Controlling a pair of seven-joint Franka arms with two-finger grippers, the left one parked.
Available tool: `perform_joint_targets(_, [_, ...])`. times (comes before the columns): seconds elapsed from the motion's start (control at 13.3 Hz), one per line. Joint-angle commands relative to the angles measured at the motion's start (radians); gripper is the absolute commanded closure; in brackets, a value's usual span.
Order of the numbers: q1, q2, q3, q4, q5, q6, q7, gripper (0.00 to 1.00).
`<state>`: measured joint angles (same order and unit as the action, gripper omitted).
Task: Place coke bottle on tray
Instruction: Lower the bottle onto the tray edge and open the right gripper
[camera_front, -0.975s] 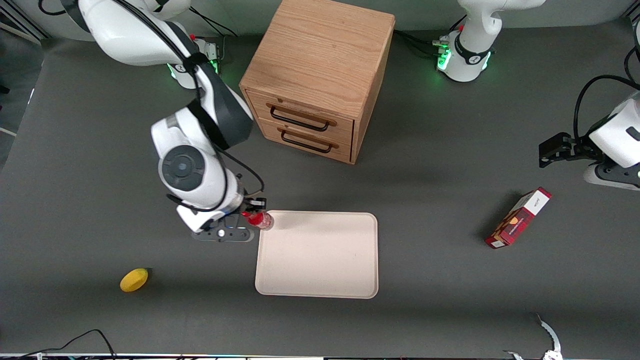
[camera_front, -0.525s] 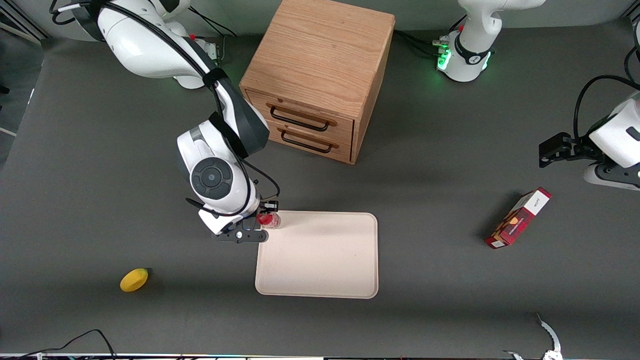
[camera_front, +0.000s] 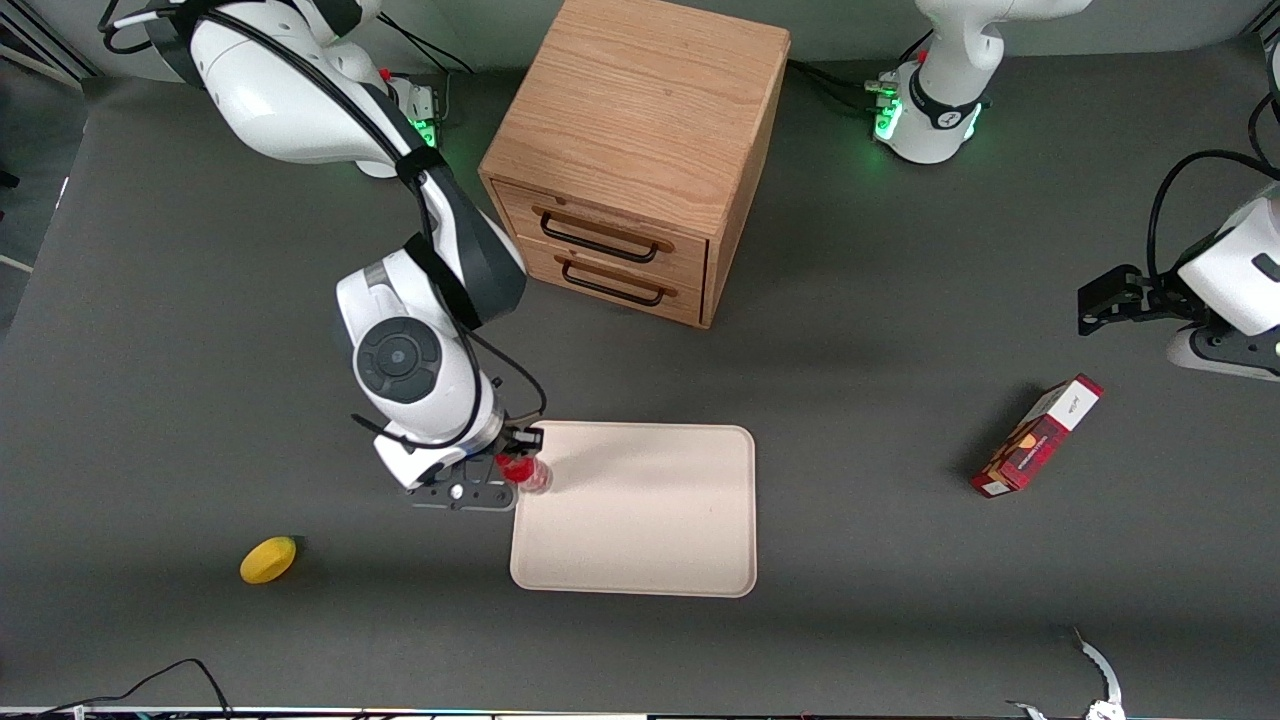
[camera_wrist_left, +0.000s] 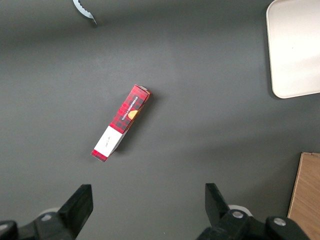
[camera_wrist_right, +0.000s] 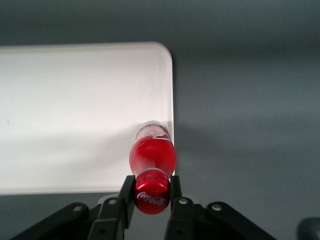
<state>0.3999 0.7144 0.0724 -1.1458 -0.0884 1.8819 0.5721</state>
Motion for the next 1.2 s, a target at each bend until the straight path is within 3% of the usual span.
perform_joint_targets(0.0, [-0.001,0.086,-0.020,0.176,-0.017,-0.014,-0.043,1.00])
perform_joint_targets(0.97, [0.008,0.203,-0.019,0.222,-0.016,0.106,-0.047,1.00])
perform_joint_targets(1.05, [0.010,0.204,-0.019,0.222,-0.016,0.106,-0.043,0.81])
perform_joint_targets(1.12, [0.010,0.210,-0.019,0.222,-0.017,0.106,-0.025,0.55])
